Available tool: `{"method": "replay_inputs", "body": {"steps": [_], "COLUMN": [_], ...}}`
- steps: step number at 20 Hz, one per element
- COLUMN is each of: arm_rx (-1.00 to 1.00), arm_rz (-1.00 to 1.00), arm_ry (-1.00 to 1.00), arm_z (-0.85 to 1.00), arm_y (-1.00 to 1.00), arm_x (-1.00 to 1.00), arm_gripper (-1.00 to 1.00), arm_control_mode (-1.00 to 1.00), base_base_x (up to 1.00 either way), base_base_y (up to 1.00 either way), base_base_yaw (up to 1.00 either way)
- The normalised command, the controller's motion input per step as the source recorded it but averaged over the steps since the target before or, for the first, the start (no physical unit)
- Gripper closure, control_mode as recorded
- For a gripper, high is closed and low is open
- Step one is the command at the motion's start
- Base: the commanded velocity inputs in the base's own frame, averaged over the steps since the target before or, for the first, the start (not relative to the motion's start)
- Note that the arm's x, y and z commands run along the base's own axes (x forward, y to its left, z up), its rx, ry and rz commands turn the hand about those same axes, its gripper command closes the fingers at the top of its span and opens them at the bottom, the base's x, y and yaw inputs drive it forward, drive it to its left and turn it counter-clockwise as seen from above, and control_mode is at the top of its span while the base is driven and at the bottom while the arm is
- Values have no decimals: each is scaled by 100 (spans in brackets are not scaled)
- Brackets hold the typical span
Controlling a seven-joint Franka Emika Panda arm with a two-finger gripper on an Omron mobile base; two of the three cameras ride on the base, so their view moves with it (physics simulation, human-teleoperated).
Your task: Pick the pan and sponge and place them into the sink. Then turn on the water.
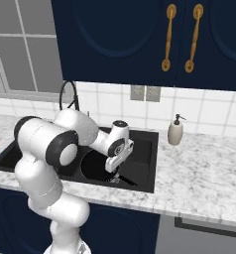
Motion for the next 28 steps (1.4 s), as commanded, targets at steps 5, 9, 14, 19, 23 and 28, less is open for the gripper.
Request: {"method": "replay_inputs", "body": {"steps": [5, 9, 14, 19, 23, 28], "arm_rx": [1, 1, 2, 7, 11, 9], "arm_rz": [-12, -23, -33, -34, -28, -24], "arm_ry": [-4, -1, -1, -1, 0, 0], "arm_z": [91, 73, 55, 62, 57, 46], "arm_y": [37, 35, 47, 40, 27, 24], "arm_x": [-43, -47, -50, -49, -64, -75], "arm_gripper": [-100, -100, -100, -100, -100, -100], "arm_control_mode": [-100, -100, -100, -100, -100, -100], "base_base_x": [0, 0, 0, 0, 0, 0], "base_base_y": [0, 0, 0, 0, 0, 0], "base_base_yaw": [0, 0, 0, 0, 0, 0]}}
